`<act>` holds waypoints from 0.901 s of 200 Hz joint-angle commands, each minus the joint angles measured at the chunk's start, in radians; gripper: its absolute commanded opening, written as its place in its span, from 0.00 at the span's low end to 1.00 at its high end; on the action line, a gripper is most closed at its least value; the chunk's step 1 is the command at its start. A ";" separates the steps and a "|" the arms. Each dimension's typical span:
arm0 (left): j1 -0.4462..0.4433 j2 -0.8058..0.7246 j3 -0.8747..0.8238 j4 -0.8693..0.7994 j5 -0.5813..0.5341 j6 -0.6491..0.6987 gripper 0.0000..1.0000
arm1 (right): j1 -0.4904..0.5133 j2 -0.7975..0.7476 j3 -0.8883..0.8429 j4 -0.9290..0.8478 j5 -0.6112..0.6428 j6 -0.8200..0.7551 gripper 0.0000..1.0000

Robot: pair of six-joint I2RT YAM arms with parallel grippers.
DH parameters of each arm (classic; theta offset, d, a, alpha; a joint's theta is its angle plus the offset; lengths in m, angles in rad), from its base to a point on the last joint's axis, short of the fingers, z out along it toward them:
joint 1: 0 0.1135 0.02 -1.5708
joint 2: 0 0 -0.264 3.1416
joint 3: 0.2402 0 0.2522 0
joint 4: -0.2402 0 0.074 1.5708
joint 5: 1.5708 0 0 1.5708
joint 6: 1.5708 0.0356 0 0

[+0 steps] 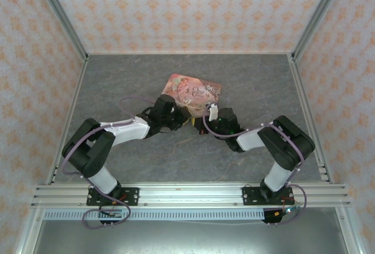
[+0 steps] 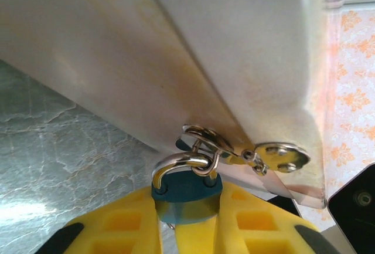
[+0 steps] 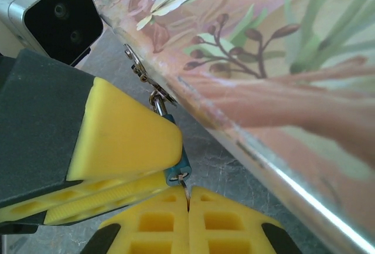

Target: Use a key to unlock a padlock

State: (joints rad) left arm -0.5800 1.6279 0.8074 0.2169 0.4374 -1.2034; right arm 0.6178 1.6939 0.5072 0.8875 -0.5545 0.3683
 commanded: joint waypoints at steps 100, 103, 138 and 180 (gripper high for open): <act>0.038 -0.218 -0.134 -0.060 0.038 0.085 0.63 | 0.058 0.056 -0.032 0.134 0.085 0.178 0.00; 0.042 -0.224 -0.142 -0.057 0.036 0.082 0.63 | 0.060 0.056 -0.030 0.134 0.085 0.184 0.00; 0.060 -0.259 -0.230 0.073 0.008 0.017 0.63 | 0.074 0.056 -0.010 0.126 0.084 0.278 0.00; 0.060 -0.237 -0.268 0.165 -0.007 -0.038 0.59 | 0.086 0.071 0.005 0.132 0.083 0.389 0.00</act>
State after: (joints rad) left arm -0.5228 1.3815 0.5522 0.2691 0.4610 -1.1934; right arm 0.6888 1.7462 0.4862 0.9680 -0.4706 0.6636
